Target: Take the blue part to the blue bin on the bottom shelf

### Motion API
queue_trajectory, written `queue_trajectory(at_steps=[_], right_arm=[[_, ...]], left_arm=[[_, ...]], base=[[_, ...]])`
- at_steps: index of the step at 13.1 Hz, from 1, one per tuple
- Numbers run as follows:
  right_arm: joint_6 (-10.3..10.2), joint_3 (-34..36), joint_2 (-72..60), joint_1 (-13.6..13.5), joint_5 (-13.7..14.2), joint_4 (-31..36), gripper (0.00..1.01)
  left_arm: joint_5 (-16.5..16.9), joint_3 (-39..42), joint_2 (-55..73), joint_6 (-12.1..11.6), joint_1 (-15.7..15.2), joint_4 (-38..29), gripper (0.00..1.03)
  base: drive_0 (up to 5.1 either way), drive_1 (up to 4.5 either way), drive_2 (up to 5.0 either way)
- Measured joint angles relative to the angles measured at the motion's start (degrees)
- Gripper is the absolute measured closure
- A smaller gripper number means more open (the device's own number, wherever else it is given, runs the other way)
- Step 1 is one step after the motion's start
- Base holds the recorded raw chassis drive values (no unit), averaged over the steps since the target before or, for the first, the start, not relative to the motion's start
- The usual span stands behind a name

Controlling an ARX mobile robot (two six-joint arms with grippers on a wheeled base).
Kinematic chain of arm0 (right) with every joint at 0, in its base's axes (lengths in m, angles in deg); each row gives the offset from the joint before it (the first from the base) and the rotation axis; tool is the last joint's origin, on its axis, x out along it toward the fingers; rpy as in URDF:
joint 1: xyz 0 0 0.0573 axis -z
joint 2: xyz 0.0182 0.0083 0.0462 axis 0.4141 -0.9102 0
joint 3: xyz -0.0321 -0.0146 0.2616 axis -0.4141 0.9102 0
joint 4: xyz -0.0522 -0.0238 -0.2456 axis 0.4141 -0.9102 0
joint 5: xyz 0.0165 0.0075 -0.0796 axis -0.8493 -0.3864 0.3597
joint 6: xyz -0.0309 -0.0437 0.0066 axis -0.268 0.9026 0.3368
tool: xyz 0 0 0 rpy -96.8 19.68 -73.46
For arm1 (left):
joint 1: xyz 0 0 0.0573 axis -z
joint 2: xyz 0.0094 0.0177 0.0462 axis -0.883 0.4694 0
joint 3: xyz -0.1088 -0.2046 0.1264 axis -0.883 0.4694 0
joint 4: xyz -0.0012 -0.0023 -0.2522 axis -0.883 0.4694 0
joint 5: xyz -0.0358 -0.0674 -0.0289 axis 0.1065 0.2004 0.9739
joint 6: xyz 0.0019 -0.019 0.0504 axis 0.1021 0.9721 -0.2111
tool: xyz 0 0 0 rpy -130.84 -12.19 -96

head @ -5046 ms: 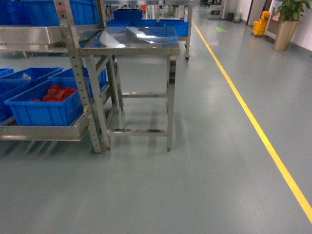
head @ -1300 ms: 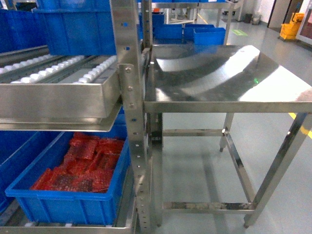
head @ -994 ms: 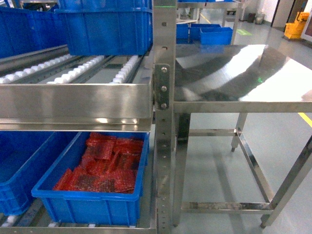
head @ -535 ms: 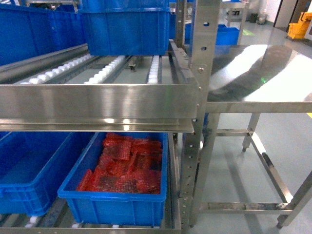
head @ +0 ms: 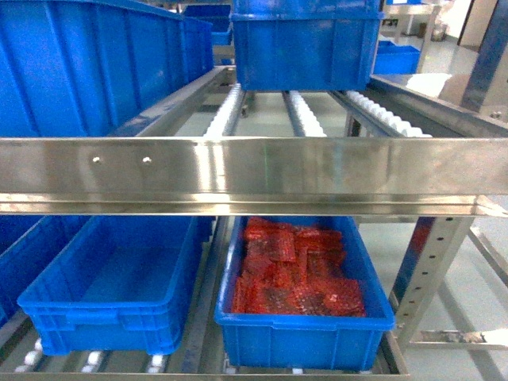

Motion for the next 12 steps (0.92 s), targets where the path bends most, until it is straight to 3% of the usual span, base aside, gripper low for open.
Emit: queue_trajectory(at_steps=[12], right_arm=[[0.00,0.00,0.00,0.00,-0.04,0.02,0.03]], left_arm=[[-0.07,0.00,-0.07,0.00,0.04,0.04,0.59]], base=[[0.0,0.00,0.0]])
